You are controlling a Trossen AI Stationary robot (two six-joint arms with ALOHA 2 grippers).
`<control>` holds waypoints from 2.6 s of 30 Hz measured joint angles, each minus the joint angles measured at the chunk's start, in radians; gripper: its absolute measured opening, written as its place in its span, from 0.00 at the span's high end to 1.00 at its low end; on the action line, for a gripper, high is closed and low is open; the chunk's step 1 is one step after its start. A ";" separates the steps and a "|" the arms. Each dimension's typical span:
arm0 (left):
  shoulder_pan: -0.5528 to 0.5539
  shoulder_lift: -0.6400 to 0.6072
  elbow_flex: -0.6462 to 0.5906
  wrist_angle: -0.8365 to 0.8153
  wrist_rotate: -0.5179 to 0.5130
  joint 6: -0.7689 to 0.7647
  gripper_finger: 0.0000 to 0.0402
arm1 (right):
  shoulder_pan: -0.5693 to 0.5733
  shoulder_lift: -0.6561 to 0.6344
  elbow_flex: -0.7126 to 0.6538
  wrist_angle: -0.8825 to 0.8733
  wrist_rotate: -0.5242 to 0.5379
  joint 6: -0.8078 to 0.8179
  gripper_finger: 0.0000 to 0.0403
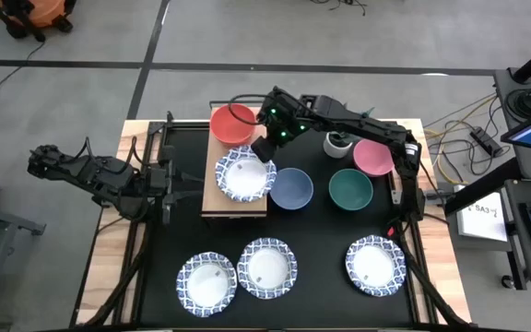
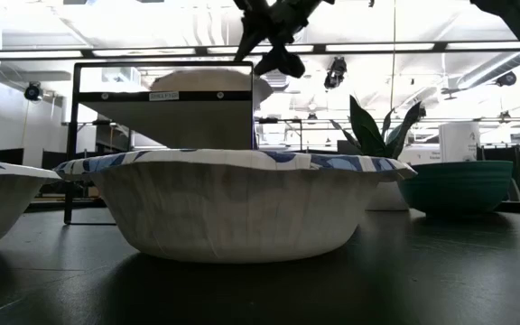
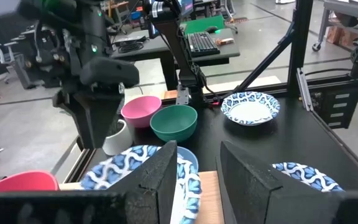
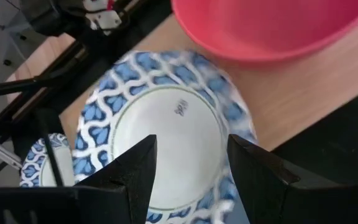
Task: Place and stack bowls onto a shelf
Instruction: Put the white patterned bowl on the shelf, then stack the blue bowl on the orange bowl on the shelf
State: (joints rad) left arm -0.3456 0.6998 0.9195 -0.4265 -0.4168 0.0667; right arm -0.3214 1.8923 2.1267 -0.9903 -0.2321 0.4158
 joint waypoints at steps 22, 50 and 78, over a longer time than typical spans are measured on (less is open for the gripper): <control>0.000 0.034 0.000 -0.001 0.000 -0.050 0.73 | 0.128 -0.001 -0.111 -0.221 0.259 -0.200 0.97; 0.000 0.098 0.000 0.016 0.000 -0.098 0.73 | 0.300 -0.205 -0.233 -0.068 0.341 -0.232 0.98; 0.000 0.145 0.000 0.034 0.000 -0.136 0.73 | 0.481 -0.349 -0.884 0.387 0.313 -0.247 0.66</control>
State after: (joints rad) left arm -0.3458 0.8448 0.9192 -0.3929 -0.4164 -0.0692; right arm 0.1593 1.5433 1.2426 -0.6037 0.0804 0.1692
